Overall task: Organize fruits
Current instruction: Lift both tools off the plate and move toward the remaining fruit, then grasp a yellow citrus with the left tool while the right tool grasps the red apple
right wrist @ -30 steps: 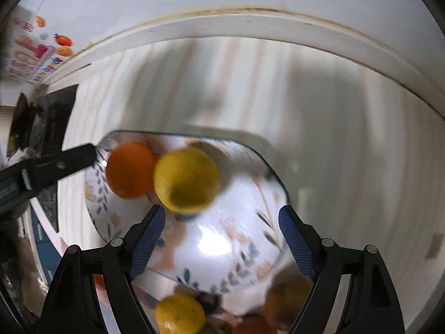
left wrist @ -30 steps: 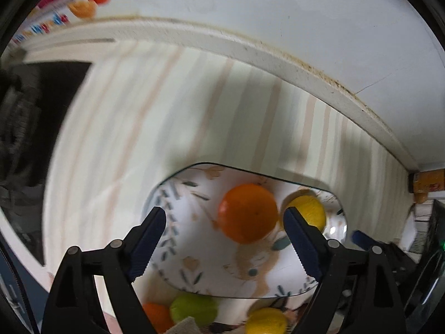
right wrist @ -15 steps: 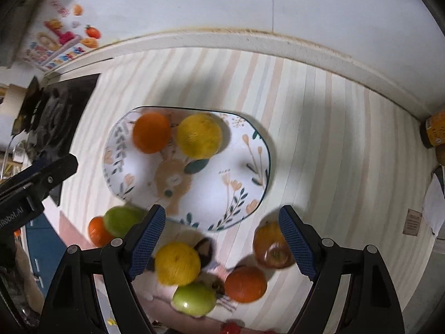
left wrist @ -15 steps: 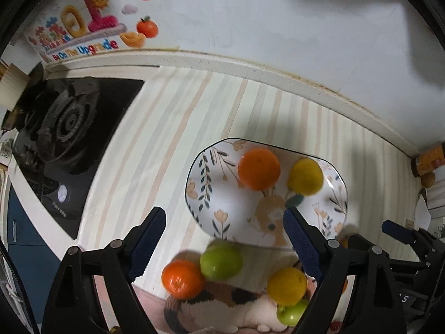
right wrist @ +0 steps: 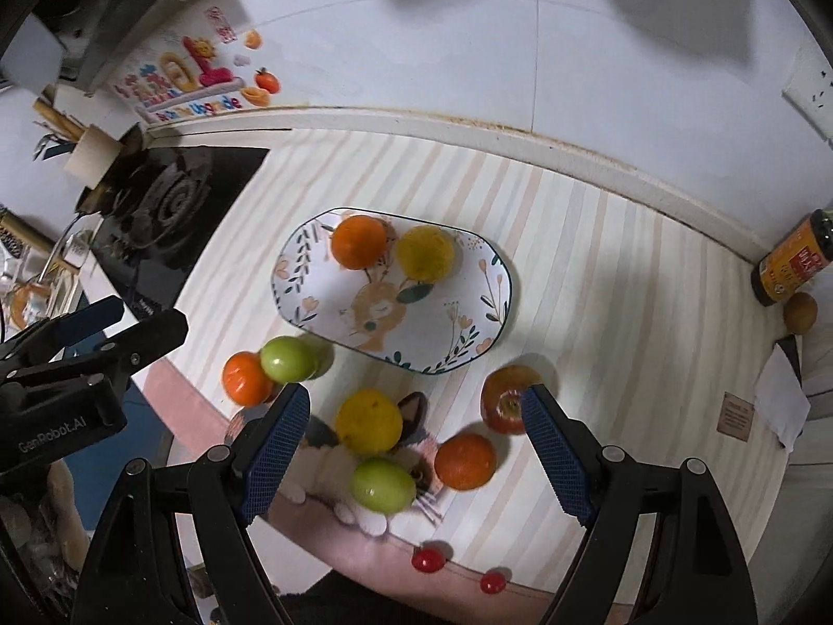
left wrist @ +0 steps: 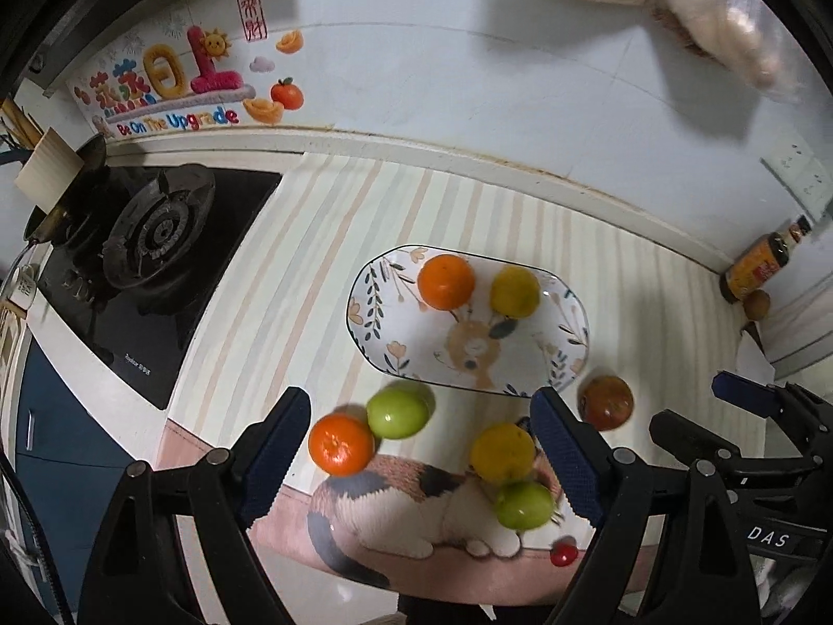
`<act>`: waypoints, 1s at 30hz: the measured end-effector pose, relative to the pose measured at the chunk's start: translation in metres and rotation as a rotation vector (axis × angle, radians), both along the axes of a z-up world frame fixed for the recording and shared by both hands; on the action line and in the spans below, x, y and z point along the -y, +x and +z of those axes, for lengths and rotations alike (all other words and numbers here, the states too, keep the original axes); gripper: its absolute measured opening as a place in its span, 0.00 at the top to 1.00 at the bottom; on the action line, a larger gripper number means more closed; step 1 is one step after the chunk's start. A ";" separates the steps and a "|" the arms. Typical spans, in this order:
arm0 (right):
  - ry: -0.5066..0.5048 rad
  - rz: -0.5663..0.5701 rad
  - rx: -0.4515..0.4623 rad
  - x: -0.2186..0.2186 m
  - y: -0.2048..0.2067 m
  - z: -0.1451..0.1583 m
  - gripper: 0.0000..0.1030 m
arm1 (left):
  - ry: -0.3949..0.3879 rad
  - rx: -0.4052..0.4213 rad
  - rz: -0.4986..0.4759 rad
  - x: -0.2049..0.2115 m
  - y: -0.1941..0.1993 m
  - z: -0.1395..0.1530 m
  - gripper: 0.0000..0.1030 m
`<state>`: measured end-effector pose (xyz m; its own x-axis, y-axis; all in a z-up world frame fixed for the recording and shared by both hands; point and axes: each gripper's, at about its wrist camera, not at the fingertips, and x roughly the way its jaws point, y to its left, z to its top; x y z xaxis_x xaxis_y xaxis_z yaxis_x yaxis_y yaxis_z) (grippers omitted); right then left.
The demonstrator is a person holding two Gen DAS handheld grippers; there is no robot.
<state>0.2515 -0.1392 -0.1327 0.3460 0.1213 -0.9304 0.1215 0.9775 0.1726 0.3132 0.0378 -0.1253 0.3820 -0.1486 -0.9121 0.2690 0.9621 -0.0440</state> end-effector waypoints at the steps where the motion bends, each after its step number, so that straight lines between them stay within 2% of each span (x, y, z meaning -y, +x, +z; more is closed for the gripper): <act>1: 0.003 0.003 0.005 0.000 -0.003 0.003 0.17 | -0.004 0.006 -0.001 0.001 -0.004 0.004 0.16; 9: 0.050 -0.012 0.056 0.013 -0.031 0.029 0.16 | -0.055 0.030 -0.006 0.003 -0.026 0.028 0.16; 10: 0.061 -0.018 0.056 0.017 -0.032 0.028 0.12 | -0.063 0.030 -0.002 0.003 -0.027 0.029 0.16; 11: 0.072 -0.026 0.054 0.020 -0.033 0.026 0.09 | -0.065 0.030 0.000 0.004 -0.027 0.029 0.12; 12: 0.093 -0.039 0.043 0.027 -0.034 0.022 0.07 | -0.058 0.031 -0.001 0.005 -0.027 0.027 0.01; 14: 0.108 -0.056 0.015 0.037 -0.032 0.010 0.07 | -0.042 0.033 0.007 0.007 -0.026 0.019 0.00; 18: 0.128 -0.094 -0.067 0.056 -0.027 -0.032 0.07 | -0.011 -0.028 0.013 0.014 -0.020 -0.015 0.00; 20: 0.144 -0.118 -0.119 0.064 -0.023 -0.060 0.07 | 0.027 -0.086 0.018 0.021 -0.015 -0.043 0.00; 26: 0.153 -0.214 -0.219 0.089 -0.010 -0.131 0.07 | 0.053 -0.275 -0.002 0.046 -0.003 -0.125 0.00; 30: 0.135 -0.217 -0.250 0.093 0.005 -0.157 0.08 | 0.064 -0.355 -0.054 0.068 -0.002 -0.162 0.00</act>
<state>0.2567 -0.2322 -0.2897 0.1408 0.1979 -0.9701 0.3790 0.8944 0.2375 0.3114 -0.0306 -0.2874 0.0328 -0.0981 -0.9946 0.2987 0.9506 -0.0839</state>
